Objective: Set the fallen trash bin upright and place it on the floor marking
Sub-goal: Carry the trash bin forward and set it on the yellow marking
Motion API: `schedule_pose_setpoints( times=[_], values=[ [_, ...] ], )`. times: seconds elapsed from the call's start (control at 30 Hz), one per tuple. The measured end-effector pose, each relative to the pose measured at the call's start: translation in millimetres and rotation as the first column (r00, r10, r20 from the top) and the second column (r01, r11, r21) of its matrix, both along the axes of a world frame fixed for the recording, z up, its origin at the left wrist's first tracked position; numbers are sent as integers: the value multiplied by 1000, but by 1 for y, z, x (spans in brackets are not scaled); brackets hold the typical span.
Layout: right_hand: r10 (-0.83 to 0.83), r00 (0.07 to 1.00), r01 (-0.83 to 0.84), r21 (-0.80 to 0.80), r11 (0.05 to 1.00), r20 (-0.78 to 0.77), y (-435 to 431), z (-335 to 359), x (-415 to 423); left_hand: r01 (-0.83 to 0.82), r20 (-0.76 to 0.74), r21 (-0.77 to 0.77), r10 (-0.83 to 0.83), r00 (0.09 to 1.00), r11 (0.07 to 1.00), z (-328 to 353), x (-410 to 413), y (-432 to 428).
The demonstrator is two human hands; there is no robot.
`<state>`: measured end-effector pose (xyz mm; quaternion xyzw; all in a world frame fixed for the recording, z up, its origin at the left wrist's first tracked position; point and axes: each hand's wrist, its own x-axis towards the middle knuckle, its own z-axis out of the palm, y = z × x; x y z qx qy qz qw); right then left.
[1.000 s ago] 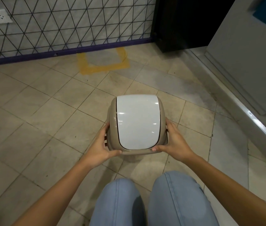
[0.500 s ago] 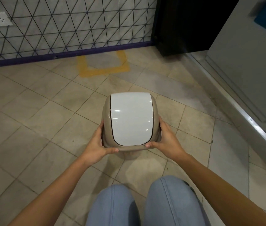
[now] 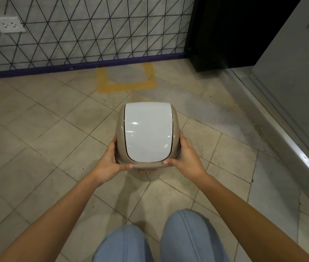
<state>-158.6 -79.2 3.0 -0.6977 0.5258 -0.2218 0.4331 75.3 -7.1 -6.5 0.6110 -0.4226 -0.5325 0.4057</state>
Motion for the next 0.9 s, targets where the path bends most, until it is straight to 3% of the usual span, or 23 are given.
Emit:
schedule_pose_setpoints(
  times=[0.3,0.47,0.57,0.67,0.9],
  values=[
    [-6,1000,7,24,1000,-16,-29,7,9,-88,80,-19,89,993,996,6,-8,-29],
    [10,999,-8,41,999,-31,-43,9,14,-119,442,-3,108,891,993,7,-5,-44],
    [23,998,-21,24,999,-54,-54,9,15,-47,418,-129,98,903,991,9,-3,-53],
    [33,997,-32,6,999,-67,-62,8,16,-42,376,-142,93,922,989,8,-3,-59],
    [51,989,-63,-81,995,-136,-79,8,31,43,522,-206,73,850,978,8,14,-79]
  ],
)
